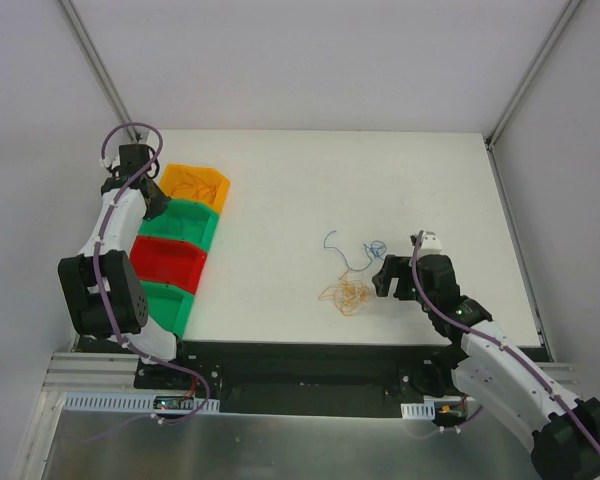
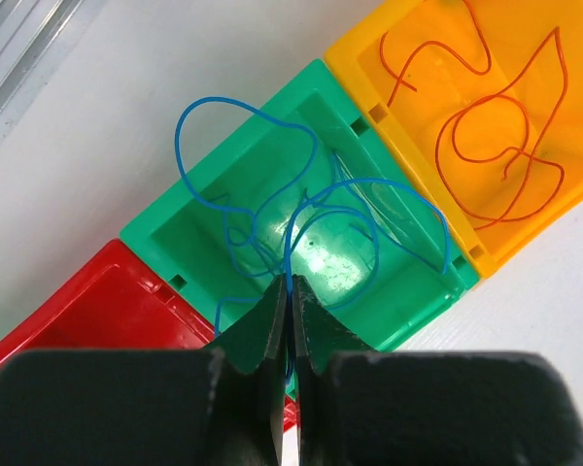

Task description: Untangle the cables

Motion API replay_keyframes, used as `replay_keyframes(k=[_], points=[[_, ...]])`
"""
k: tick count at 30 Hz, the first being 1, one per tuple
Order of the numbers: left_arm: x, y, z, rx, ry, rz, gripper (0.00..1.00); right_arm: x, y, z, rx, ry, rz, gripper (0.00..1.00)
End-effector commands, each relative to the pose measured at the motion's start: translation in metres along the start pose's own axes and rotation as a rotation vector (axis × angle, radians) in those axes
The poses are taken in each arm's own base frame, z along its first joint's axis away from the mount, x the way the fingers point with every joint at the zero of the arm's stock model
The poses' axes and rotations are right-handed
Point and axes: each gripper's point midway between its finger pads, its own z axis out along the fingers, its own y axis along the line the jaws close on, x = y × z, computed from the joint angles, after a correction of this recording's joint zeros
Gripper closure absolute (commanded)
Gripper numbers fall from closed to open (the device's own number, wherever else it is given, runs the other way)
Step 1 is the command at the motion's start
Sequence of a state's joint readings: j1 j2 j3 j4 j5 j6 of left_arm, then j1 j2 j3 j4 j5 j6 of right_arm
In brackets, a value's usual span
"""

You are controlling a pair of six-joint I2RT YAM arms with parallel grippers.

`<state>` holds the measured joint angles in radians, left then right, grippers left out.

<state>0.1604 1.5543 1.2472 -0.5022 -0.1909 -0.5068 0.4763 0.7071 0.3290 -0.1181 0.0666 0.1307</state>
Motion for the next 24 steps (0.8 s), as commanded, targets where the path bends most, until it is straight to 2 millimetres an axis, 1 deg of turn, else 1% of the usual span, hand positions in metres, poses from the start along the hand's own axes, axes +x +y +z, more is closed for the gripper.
replay_keyframes(k=[1, 3, 4, 6, 7, 8, 11, 14, 16, 19, 21, 23, 24], points=[[-0.004, -0.002, 0.008, 0.015, -0.004, -0.042, 1.0, -0.011, 0.003, 0.002, -0.008, -0.034, 0.004, 0.09], [-0.003, -0.006, 0.012, 0.034, 0.018, -0.05, 1.0, -0.01, 0.003, 0.002, -0.008, -0.029, 0.004, 0.09], [-0.005, -0.007, 0.01, 0.045, 0.019, -0.055, 0.93, -0.01, 0.004, 0.002, -0.009, -0.028, 0.003, 0.09], [-0.009, -0.004, 0.004, 0.042, -0.003, -0.064, 0.68, -0.01, 0.003, 0.002, -0.008, -0.03, 0.003, 0.09], [-0.01, -0.002, 0.0, 0.039, -0.016, -0.069, 0.53, -0.01, 0.003, 0.002, -0.006, -0.03, 0.003, 0.09], [-0.012, -0.001, -0.005, 0.042, -0.03, -0.074, 0.47, -0.01, 0.002, 0.002, -0.004, -0.034, 0.004, 0.09], [-0.016, -0.002, -0.02, 0.073, -0.059, -0.082, 0.38, -0.012, 0.002, 0.001, -0.003, -0.039, 0.005, 0.09], [-0.02, -0.007, -0.033, 0.116, -0.077, -0.082, 0.33, -0.01, 0.002, 0.003, 0.0, -0.032, 0.004, 0.09], [-0.02, -0.014, -0.041, 0.161, -0.072, -0.075, 0.31, -0.011, 0.002, 0.003, 0.002, -0.032, 0.004, 0.09], [-0.014, -0.038, -0.054, 0.304, -0.026, -0.032, 0.28, -0.01, 0.001, 0.004, 0.005, -0.026, 0.003, 0.09], [-0.008, -0.055, -0.062, 0.409, 0.002, -0.007, 0.23, -0.01, 0.001, 0.004, 0.003, -0.027, 0.004, 0.09], [0.005, -0.081, -0.072, 0.562, 0.043, 0.044, 0.16, -0.01, 0.002, 0.004, 0.001, -0.026, 0.004, 0.09], [0.014, -0.096, -0.079, 0.645, 0.081, 0.072, 0.16, -0.009, 0.002, 0.004, -0.001, -0.024, 0.001, 0.09]])
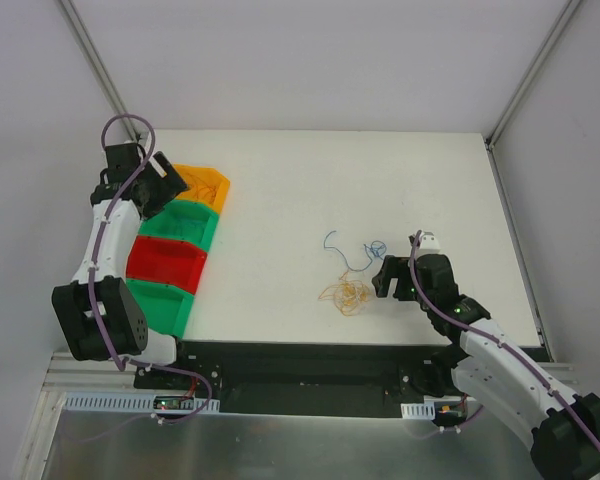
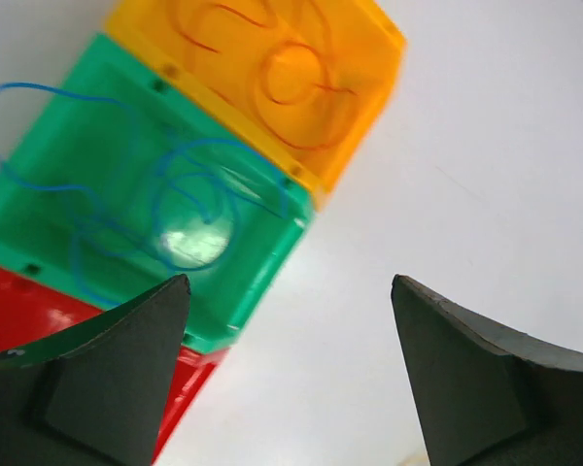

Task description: Untangle the cables

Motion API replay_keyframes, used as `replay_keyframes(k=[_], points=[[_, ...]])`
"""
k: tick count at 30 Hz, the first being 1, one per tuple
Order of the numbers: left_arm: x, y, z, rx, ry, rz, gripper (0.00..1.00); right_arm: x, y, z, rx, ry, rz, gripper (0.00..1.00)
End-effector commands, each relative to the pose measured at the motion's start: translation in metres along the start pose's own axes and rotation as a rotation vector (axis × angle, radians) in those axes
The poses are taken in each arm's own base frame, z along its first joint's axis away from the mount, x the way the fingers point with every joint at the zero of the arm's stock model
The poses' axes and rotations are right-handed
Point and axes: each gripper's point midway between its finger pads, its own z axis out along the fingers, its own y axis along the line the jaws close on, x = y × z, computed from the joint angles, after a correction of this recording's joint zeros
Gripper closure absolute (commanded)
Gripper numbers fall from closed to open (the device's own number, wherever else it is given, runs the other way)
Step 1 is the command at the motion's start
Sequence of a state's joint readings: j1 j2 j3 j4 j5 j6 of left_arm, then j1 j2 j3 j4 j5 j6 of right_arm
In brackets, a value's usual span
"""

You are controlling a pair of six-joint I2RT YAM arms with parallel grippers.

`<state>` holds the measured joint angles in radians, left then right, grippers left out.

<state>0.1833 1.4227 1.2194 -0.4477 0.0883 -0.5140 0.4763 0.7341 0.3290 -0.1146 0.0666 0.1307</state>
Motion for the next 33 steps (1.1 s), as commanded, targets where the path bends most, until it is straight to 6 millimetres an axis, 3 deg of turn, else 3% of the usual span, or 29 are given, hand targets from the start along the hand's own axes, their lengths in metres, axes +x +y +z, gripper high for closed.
replay_keyframes(k=[1, 5, 8, 14, 16, 19, 23, 33], points=[[0.032, -0.076, -0.016, 0.398, 0.14, 0.108, 0.16, -0.014, 0.004, 0.001, -0.007, -0.045, 0.004, 0.09], [0.08, -0.129, -0.032, 0.613, 0.303, 0.215, 0.23, -0.014, 0.001, 0.002, 0.011, -0.038, 0.009, 0.09], [0.134, -0.164, -0.049, 0.71, 0.413, 0.325, 0.26, -0.015, -0.004, 0.004, 0.048, -0.033, 0.018, 0.09], [0.235, -0.194, -0.072, 0.816, 0.683, 0.456, 0.3, -0.017, -0.036, 0.01, 0.261, 0.015, 0.087, 0.11], [0.254, -0.198, -0.078, 0.841, 0.751, 0.466, 0.33, -0.021, -0.038, 0.016, 0.284, 0.04, 0.097, 0.11], [0.266, -0.199, -0.082, 0.845, 0.782, 0.478, 0.33, -0.038, -0.025, 0.025, 0.252, 0.055, 0.107, 0.12], [0.265, -0.202, -0.09, 0.866, 0.792, 0.472, 0.33, -0.064, -0.007, 0.036, 0.214, 0.043, 0.195, 0.13], [0.258, -0.203, -0.102, 0.886, 0.753, 0.484, 0.32, -0.052, 0.016, 0.082, 0.198, 0.17, 0.424, 0.27]])
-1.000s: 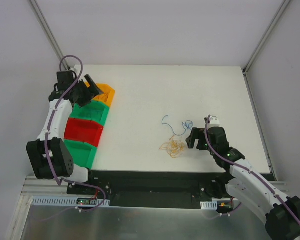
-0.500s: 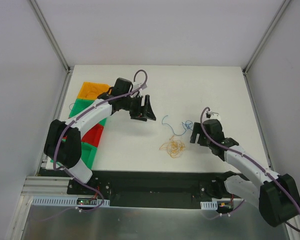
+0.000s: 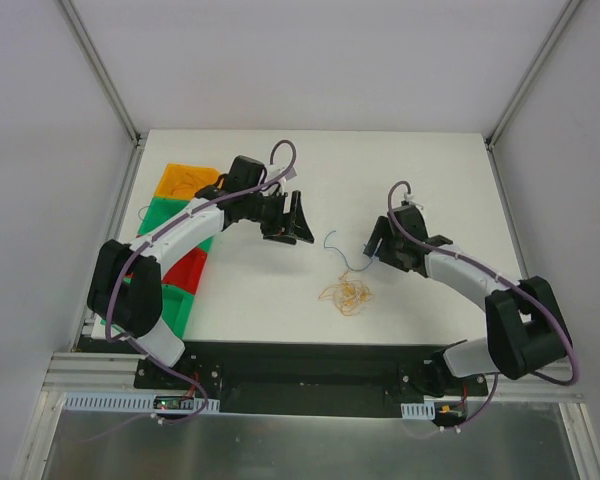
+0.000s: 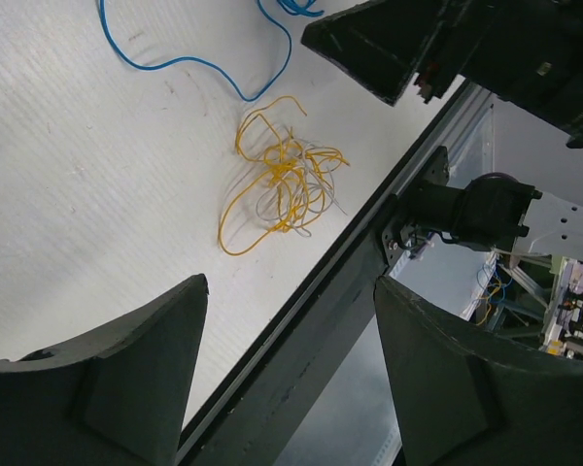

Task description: Untangle the cables

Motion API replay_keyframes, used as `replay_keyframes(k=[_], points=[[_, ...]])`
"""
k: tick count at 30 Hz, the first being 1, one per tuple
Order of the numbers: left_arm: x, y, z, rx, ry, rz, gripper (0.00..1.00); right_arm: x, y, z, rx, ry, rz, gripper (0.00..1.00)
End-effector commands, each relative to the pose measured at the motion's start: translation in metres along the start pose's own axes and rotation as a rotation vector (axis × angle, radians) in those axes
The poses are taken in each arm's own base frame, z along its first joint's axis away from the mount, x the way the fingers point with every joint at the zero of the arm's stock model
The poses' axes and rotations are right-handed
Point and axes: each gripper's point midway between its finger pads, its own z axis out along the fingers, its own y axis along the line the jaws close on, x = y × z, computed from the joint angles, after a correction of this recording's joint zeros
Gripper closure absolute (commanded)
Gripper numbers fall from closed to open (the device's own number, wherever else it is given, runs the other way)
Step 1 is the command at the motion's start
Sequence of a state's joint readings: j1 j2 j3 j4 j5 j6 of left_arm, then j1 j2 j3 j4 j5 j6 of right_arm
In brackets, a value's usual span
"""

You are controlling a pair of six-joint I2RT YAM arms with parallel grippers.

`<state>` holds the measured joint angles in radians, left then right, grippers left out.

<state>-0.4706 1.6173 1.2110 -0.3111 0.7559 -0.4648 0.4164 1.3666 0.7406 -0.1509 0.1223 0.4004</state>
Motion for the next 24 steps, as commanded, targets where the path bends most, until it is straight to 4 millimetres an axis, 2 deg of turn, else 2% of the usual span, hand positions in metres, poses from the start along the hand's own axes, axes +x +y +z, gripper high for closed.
replay_keyframes(k=[1, 5, 7, 12, 14, 18, 24], points=[[-0.004, -0.024, -0.016, 0.058, -0.036, 0.051, 0.31, -0.003, 0.019, 0.01, -0.035, 0.028, 0.157, 0.28], [-0.004, -0.029, -0.02, 0.063, -0.045, 0.064, 0.31, -0.002, 0.024, 0.025, -0.026, 0.046, 0.193, 0.38], [-0.004, -0.029, -0.021, 0.06, -0.052, 0.071, 0.31, -0.003, 0.022, 0.029, -0.012, 0.041, 0.166, 0.46], [-0.004, -0.029, -0.022, 0.058, -0.055, 0.077, 0.31, -0.011, 0.02, 0.025, 0.029, -0.007, 0.035, 0.56], [-0.003, -0.028, -0.021, 0.057, -0.053, 0.075, 0.31, -0.016, 0.015, 0.025, 0.066, -0.025, -0.006, 0.56], [-0.003, -0.022, -0.017, 0.043, -0.047, 0.069, 0.3, -0.027, 0.009, 0.028, 0.14, -0.025, -0.146, 0.41], [-0.001, -0.021, -0.012, 0.065, -0.017, 0.044, 0.3, -0.035, 0.017, 0.039, 0.163, -0.021, -0.301, 0.41]])
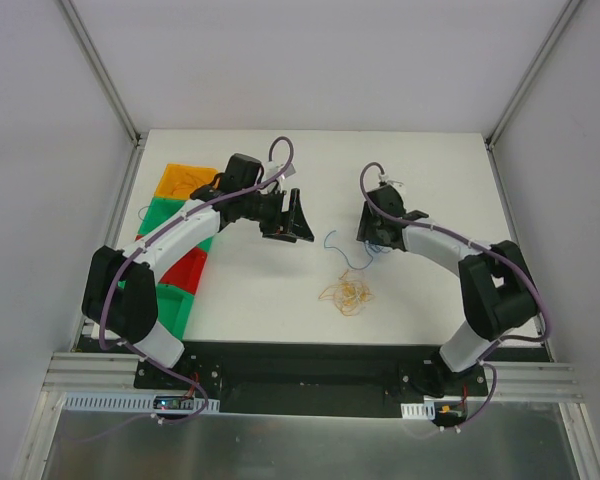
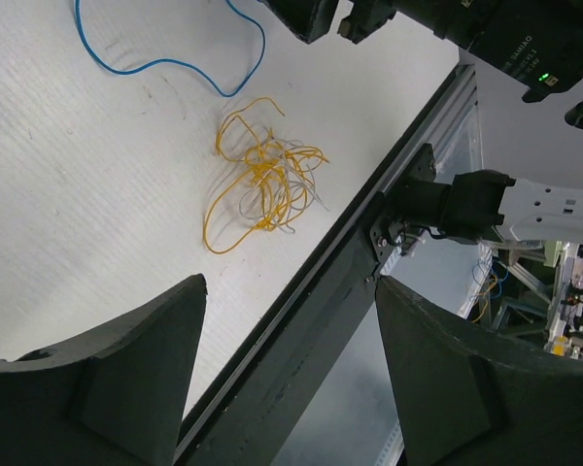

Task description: Untangle the cables

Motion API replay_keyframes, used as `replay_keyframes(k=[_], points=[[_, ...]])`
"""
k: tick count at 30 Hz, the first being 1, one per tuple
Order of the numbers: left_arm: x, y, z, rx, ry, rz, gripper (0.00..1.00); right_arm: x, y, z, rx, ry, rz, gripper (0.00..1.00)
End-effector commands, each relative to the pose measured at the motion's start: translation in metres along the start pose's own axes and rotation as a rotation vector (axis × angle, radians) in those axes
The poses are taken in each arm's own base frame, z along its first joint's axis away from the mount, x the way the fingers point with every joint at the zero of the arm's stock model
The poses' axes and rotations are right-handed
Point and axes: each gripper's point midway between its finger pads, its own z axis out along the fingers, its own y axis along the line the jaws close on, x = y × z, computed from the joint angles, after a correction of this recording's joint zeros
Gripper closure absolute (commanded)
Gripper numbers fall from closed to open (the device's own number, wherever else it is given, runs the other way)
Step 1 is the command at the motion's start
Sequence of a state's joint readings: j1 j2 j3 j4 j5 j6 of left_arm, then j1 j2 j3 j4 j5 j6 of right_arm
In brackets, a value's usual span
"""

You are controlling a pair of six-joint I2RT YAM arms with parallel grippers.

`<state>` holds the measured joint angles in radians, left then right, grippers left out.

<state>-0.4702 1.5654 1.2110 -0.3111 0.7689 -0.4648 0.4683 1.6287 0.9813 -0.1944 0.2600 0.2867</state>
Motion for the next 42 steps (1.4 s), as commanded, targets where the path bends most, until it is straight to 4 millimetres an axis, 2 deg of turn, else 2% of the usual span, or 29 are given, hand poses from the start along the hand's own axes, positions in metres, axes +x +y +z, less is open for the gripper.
replay_keyframes(k=[1, 3, 5, 8, 10, 13, 16, 20, 23, 26, 27, 29, 30, 31, 33, 36, 39, 42], points=[[0.0, -0.005, 0.0, 0.032, 0.005, 0.01, 0.3, -0.005, 0.002, 0.003, 0.023, 0.003, -0.143, 0.43], [-0.001, -0.005, 0.0, 0.034, 0.007, 0.012, 0.3, -0.006, 0.008, 0.005, 0.01, 0.013, -0.155, 0.51], [-0.001, -0.007, -0.001, 0.041, 0.006, 0.012, 0.3, -0.003, 0.012, 0.001, -0.009, 0.022, -0.154, 0.67], [-0.002, -0.004, 0.0, 0.031, 0.003, 0.013, 0.3, -0.005, 0.025, -0.015, -0.096, 0.022, -0.156, 0.89], [0.0, -0.006, 0.001, 0.054, 0.024, 0.001, 0.3, -0.008, 0.03, -0.03, -0.143, 0.004, -0.161, 1.0], [-0.001, -0.006, 0.0, 0.046, 0.012, 0.02, 0.3, -0.01, 0.04, -0.05, -0.249, -0.037, -0.123, 1.0], [0.0, 0.004, 0.005, 0.02, 0.017, 0.013, 0.29, -0.017, 0.054, -0.071, -0.346, -0.067, -0.096, 1.0], [0.006, 0.009, 0.015, 0.049, 0.07, -0.029, 0.28, -0.023, 0.054, -0.09, -0.373, -0.096, -0.058, 1.0], [0.007, 0.014, 0.02, 0.037, 0.08, -0.039, 0.27, -0.024, 0.069, -0.114, -0.483, -0.103, -0.059, 1.0], [0.004, 0.01, 0.02, 0.052, 0.079, -0.022, 0.24, -0.031, 0.08, -0.148, -0.58, -0.147, -0.05, 1.0], [0.002, 0.007, 0.018, 0.056, 0.067, 0.003, 0.26, -0.033, 0.084, -0.16, -0.615, -0.161, -0.041, 1.0], [-0.001, -0.001, 0.013, 0.069, 0.036, 0.068, 0.51, -0.037, 0.09, -0.183, -0.69, -0.178, -0.021, 1.0], [-0.004, -0.009, 0.01, 0.087, 0.012, 0.112, 0.56, -0.039, 0.092, -0.196, -0.725, -0.188, -0.012, 1.0], [-0.005, -0.017, 0.006, 0.11, -0.009, 0.151, 0.56, -0.039, 0.095, -0.206, -0.759, -0.183, -0.004, 1.0], [-0.003, -0.039, -0.002, 0.184, -0.037, 0.225, 0.5, -0.04, 0.099, -0.228, -0.825, -0.185, 0.028, 1.0], [0.006, -0.063, -0.009, 0.274, -0.056, 0.303, 0.32, -0.039, 0.107, -0.254, -0.919, -0.187, 0.069, 1.0], [0.018, -0.086, -0.014, 0.38, -0.043, 0.352, 0.23, -0.038, 0.112, -0.27, -0.975, -0.186, 0.099, 1.0], [0.031, -0.101, -0.011, 0.456, -0.005, 0.376, 0.17, -0.038, 0.119, -0.281, -1.019, -0.179, 0.115, 1.0]])
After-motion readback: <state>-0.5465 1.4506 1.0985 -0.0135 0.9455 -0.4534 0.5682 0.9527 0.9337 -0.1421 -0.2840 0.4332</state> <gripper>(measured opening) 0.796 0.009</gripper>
